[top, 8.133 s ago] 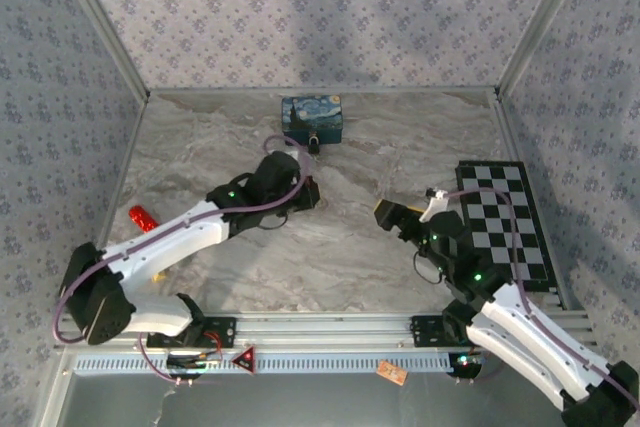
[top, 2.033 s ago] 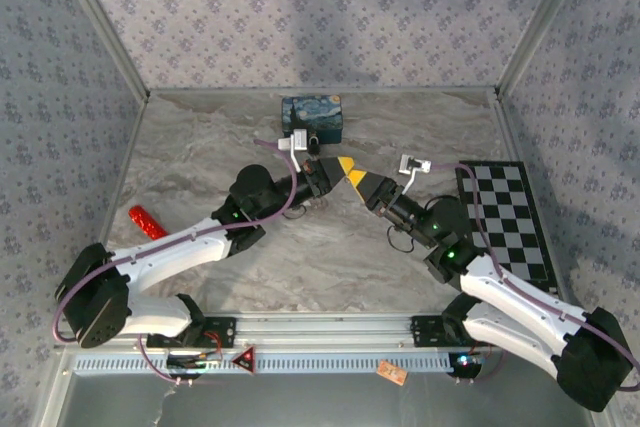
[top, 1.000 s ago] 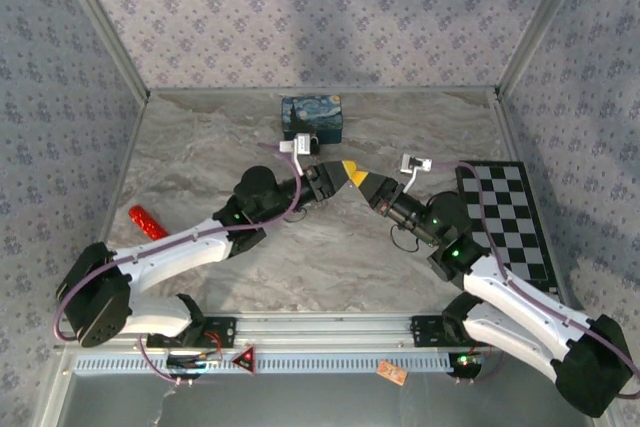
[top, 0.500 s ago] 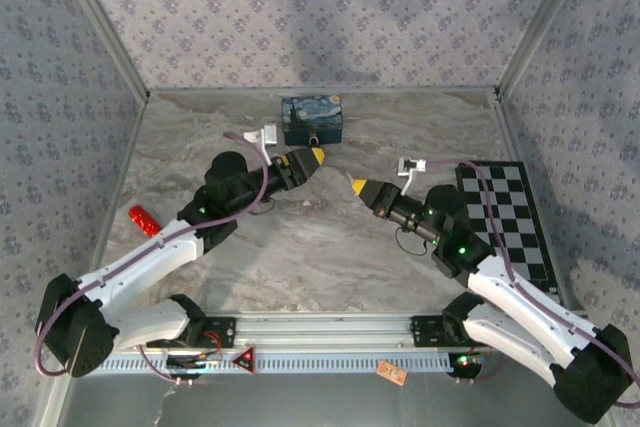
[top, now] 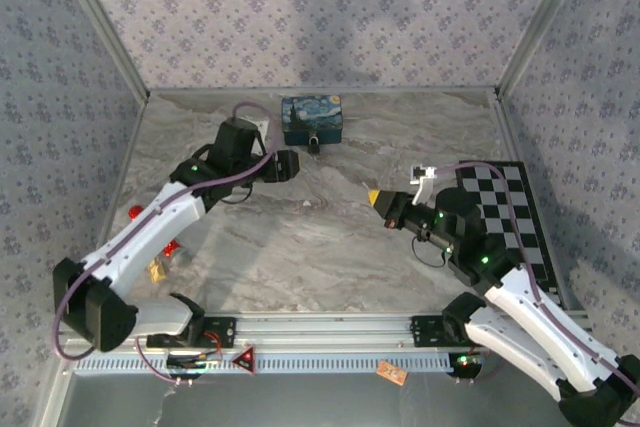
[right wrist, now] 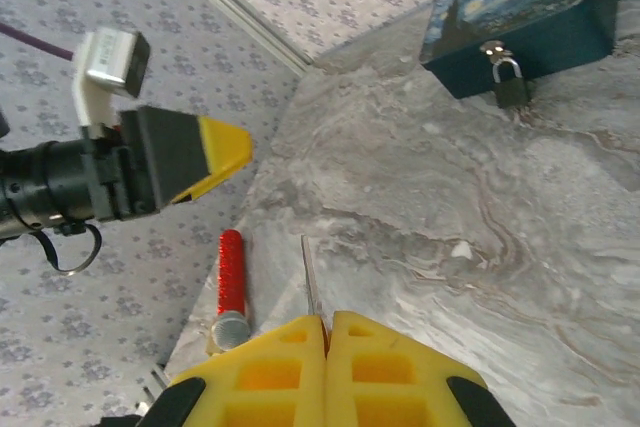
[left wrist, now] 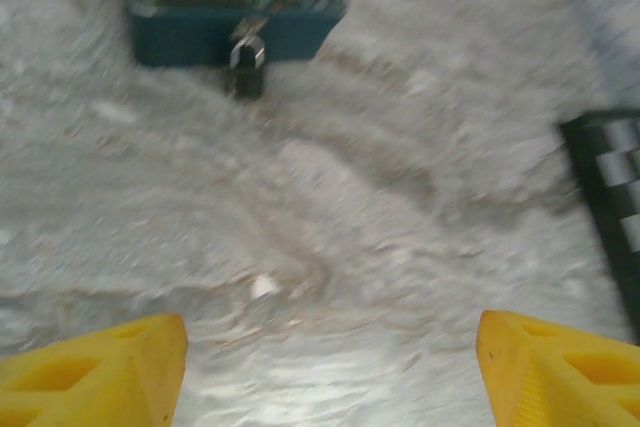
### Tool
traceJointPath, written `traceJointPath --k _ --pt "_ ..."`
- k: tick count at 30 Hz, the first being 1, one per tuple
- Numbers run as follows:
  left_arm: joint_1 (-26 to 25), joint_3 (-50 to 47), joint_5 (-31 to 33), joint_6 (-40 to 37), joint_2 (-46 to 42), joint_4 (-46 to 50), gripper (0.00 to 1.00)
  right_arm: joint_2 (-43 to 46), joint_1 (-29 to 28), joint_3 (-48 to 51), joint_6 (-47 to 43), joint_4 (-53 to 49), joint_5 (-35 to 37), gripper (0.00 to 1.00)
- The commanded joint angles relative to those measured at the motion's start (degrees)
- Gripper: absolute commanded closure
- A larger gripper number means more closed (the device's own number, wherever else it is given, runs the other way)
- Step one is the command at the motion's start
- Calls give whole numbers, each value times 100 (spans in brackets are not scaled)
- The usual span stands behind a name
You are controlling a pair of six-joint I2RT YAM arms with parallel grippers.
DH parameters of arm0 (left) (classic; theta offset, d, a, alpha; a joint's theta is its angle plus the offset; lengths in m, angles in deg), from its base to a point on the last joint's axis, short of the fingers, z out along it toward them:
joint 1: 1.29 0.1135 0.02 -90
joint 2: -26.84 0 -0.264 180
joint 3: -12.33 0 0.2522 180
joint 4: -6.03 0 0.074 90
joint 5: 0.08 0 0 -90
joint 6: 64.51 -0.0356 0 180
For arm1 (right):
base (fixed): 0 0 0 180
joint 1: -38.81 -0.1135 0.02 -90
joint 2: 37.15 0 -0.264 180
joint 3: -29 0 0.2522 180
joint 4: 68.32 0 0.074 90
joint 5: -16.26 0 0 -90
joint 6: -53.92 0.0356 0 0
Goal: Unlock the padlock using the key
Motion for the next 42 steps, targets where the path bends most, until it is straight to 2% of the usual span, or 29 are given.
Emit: traceJointPath --k 1,14,16,21,25,31,37,42 --pt "219 272 -102 -507 278 514 23 97 29 -136 -238 -455 298 100" --pt "386 1152 -83 -793 2101 284 22 530 42 8 -409 -949 612 100" --pt "386 1351 -121 -852 2381 221 18 530 56 22 -437 -976 602 100" --pt "373 1930 101 -865 3042 127 15 563 58 93 -430 -946 613 100" --pt "307 2811 466 -736 3848 408 16 618 76 140 -429 -930 649 100" --pt "187 3761 634 -577 4810 498 19 684 100 192 -378 -951 622 100" --pt "114 4341 653 -625 5401 395 23 758 112 289 -288 -871 574 100" --pt "208 4248 416 -626 5593 57 29 759 122 290 -270 -866 550 100"
